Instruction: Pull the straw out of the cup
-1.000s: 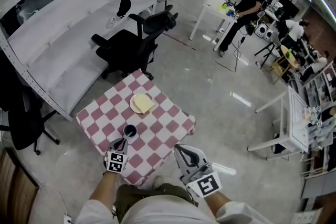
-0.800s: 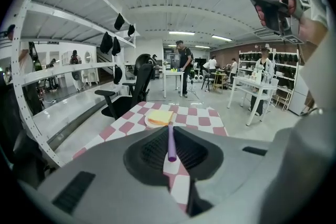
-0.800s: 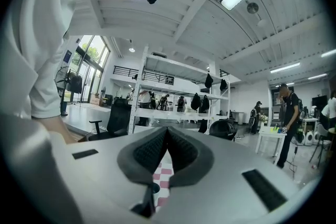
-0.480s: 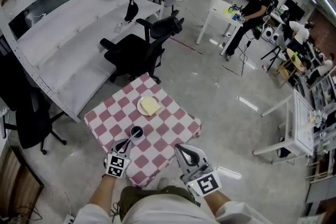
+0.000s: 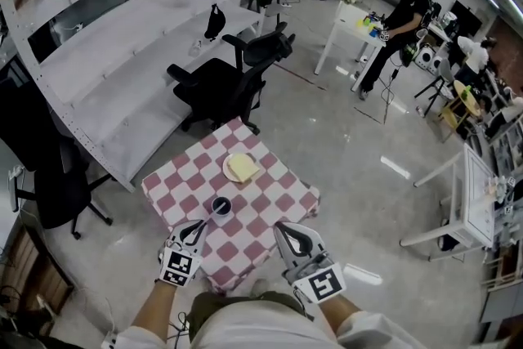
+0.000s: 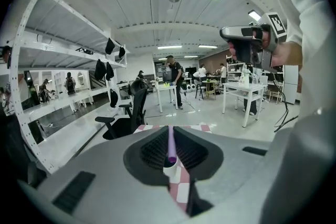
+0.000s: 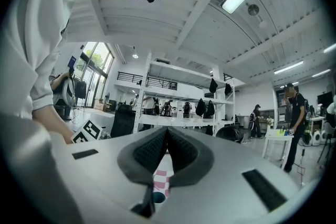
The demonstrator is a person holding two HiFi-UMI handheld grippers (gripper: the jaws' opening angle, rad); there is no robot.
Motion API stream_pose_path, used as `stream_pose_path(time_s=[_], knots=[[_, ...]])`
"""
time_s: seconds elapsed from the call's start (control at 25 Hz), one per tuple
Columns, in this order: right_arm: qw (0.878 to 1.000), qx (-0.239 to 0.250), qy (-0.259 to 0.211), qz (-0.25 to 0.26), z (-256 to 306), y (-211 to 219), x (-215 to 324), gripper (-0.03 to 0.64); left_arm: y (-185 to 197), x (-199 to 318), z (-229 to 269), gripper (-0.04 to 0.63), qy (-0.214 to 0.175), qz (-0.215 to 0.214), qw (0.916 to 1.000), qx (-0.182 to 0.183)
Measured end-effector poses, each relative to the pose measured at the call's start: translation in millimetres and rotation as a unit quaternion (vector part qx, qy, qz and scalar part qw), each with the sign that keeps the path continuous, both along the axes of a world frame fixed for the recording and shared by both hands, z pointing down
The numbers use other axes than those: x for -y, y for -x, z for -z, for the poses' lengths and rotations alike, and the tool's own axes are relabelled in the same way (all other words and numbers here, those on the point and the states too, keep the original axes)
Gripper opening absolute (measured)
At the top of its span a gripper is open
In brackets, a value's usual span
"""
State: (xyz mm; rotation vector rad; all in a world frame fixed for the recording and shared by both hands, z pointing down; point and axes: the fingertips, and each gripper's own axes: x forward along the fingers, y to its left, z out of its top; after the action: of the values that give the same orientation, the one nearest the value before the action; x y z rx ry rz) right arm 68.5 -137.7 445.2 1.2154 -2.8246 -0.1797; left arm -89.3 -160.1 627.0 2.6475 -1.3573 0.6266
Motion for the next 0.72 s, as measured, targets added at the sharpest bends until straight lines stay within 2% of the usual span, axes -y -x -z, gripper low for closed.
stream_pose_path(time_s=[0.72], knots=[[1.0,0.005,-0.006,-0.004,7.2,-4.4,-11.0,0.003,-4.4,-42.3,120.6,0.031,-0.077,-0.02,0.9965,-0.026]])
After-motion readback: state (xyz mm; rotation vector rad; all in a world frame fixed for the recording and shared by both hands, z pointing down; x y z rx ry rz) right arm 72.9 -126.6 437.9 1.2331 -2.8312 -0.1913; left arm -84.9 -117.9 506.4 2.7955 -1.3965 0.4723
